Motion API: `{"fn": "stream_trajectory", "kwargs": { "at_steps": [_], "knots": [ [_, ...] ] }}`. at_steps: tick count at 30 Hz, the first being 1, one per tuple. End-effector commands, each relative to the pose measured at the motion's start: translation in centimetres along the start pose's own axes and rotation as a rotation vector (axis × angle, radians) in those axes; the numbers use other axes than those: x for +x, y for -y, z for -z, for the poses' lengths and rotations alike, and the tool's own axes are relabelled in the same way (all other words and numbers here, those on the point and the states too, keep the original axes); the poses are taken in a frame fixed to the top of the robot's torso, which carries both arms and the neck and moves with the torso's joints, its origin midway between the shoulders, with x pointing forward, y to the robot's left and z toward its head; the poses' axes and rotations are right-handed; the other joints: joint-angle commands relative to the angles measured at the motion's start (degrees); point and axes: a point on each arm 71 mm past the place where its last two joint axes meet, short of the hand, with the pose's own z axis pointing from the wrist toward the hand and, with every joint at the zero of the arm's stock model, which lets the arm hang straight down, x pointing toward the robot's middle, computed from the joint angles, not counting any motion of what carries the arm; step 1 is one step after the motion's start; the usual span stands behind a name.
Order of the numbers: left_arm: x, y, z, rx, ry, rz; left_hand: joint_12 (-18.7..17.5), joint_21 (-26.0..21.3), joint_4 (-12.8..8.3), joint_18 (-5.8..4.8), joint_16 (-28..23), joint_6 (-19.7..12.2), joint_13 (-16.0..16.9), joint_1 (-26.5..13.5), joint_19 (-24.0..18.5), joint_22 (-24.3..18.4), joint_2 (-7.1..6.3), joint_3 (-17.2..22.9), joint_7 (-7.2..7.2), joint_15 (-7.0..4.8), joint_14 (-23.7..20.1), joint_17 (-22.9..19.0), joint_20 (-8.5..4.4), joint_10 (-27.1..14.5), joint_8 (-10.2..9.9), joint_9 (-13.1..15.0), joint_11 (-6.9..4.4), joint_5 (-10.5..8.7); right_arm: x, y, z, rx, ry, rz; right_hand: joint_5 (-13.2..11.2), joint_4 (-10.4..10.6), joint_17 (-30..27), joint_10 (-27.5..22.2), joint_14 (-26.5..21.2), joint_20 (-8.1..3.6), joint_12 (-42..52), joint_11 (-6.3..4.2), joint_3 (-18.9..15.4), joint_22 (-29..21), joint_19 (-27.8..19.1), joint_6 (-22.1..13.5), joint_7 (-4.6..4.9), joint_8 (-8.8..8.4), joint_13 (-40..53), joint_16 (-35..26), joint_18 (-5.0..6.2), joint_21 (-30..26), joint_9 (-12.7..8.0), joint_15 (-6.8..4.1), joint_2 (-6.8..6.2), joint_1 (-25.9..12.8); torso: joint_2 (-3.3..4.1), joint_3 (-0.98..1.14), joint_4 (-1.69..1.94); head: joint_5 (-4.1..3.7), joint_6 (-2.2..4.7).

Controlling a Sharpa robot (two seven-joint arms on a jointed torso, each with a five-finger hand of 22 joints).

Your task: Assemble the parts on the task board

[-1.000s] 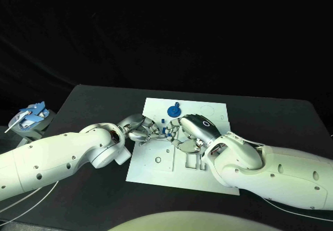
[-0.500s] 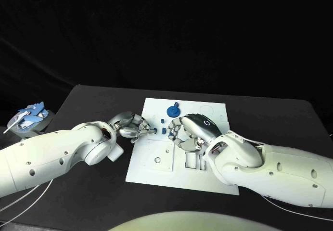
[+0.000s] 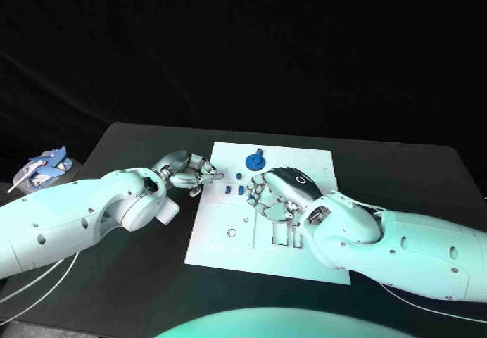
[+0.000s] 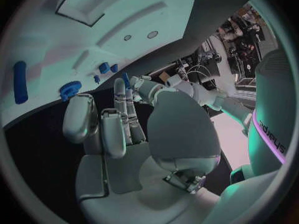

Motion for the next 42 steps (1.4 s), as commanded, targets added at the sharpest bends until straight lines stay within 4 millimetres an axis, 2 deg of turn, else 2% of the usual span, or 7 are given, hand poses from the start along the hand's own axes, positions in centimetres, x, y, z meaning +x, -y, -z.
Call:
{"fn": "stream_trajectory", "kwargs": {
  "at_steps": [1,11,18,20,25,37,42],
  "knots": [
    [-0.2,0.3,0.0,0.024,0.018,0.03,-0.2,-0.2,-0.1,-0.52,-0.2,-0.1,-0.1,0.8,-0.2,0.1,0.0,0.4,-0.04,0.05,0.0,0.0,-0.03,-0.3,-0.3,-0.1,-0.01,-0.01,0.4,-0.1,0.0,-0.015,-0.035,0.041,0.2,0.0,-0.1,0.4,2.0,-0.07,-0.2,-0.12,0.4,1.8,0.5,0.4,-0.12,0.21,0.0,-0.3,-0.92,0.3,0.0,-0.29,0.06,0.5,-0.01,0.02,0.05,0.08,-0.11],
    [-0.7,0.8,-0.1,0.049,0.034,0.039,-0.2,-0.2,0.0,-0.52,-0.2,-0.1,-0.1,0.9,-0.2,0.1,-0.07,0.5,0.02,0.08,0.0,0.2,-0.02,-0.3,-0.4,-0.1,0.03,-0.03,1.5,-0.4,0.1,-0.027,-0.06,0.068,0.2,0.0,-0.1,0.4,2.0,-0.08,-0.2,-0.11,0.4,1.8,0.5,0.4,-0.11,0.21,0.0,-0.3,-0.92,0.3,0.0,-0.29,0.02,0.4,0.04,0.03,-0.01,0.75,-0.49],
    [-1.0,1.4,-0.3,0.075,0.062,0.12,-0.7,-0.7,0.2,-0.37,-0.2,-0.5,-0.3,0.4,-0.8,-0.7,-0.24,0.5,0.32,0.3,-0.1,0.0,0.08,-0.7,-0.7,-0.3,0.3,-0.02,2.0,-0.5,0.2,-0.031,-0.065,0.066,0.2,0.0,-0.1,0.4,2.0,-0.08,-0.2,-0.11,0.4,1.8,0.5,0.4,-0.11,0.21,0.0,-0.3,-0.92,0.3,0.0,-0.29,0.02,0.4,0.06,-0.03,0.17,1.36,-0.46],
    [-1.1,1.5,-0.4,0.087,0.076,0.167,-1.8,-2.9,0.1,0.29,-1.4,-1.7,-1.0,0.6,-3.6,-4.1,-0.03,1.1,0.95,0.8,-2.0,-4.0,0.38,-1.9,-1.7,-0.9,0.9,-0.03,2.2,-0.5,0.3,-0.031,-0.066,0.064,0.2,0.0,0.0,0.4,2.0,-0.09,-0.3,-0.12,0.4,1.9,0.6,0.4,-0.11,0.22,0.0,-0.2,-0.96,0.5,0.1,-0.29,0.0,0.4,0.05,0.0,0.13,1.58,-0.58],
    [-1.4,2.0,-0.4,0.133,0.121,0.274,-2.7,-5.1,0.0,0.83,-2.6,-3.0,-1.9,1.1,-6.0,-6.8,0.34,2.3,1.74,1.52,-3.9,-7.3,1.03,-3.0,-2.9,-1.7,1.66,0.0,2.7,-0.5,0.5,-0.032,-0.071,0.057,0.2,0.0,0.0,0.4,2.0,-0.09,-0.3,-0.12,0.4,1.9,0.6,0.4,-0.11,0.22,0.0,-0.2,-0.96,0.5,0.1,-0.29,0.0,0.4,0.03,0.0,-0.04,2.12,-0.85],
    [-1.6,2.5,-0.5,0.172,0.158,0.328,-2.9,-5.5,-0.1,0.93,-2.7,-3.2,-2.2,1.5,-6.4,-7.3,0.38,2.9,1.9,1.68,-4.2,-7.5,1.22,-3.3,-3.1,-1.9,1.82,-0.02,3.3,-0.5,0.9,-0.031,-0.075,0.046,0.2,0.1,-0.1,0.5,2.0,-0.1,-0.3,-0.11,0.3,1.8,0.5,0.4,-0.1,0.2,0.0,-0.3,-0.92,0.3,0.1,-0.3,-0.03,0.4,0.06,0.07,-0.02,3.25,-1.34],
    [-1.6,2.5,-0.6,0.177,0.161,0.331,-3.1,-6.8,0.0,1.27,-3.5,-3.6,-2.5,1.2,-7.9,-9.1,-0.12,3.0,2.29,1.96,-5.3,-9.9,1.44,-3.8,-3.4,-2.1,2.16,-0.03,3.5,-0.4,0.9,-0.03,-0.078,0.045,0.2,0.1,-0.1,0.5,2.0,-0.1,-0.3,-0.11,0.3,1.8,0.5,0.4,-0.1,0.2,0.0,-0.3,-0.92,0.3,0.1,-0.3,-0.03,0.4,0.06,0.06,-0.08,3.62,-1.42]
  ]
}}
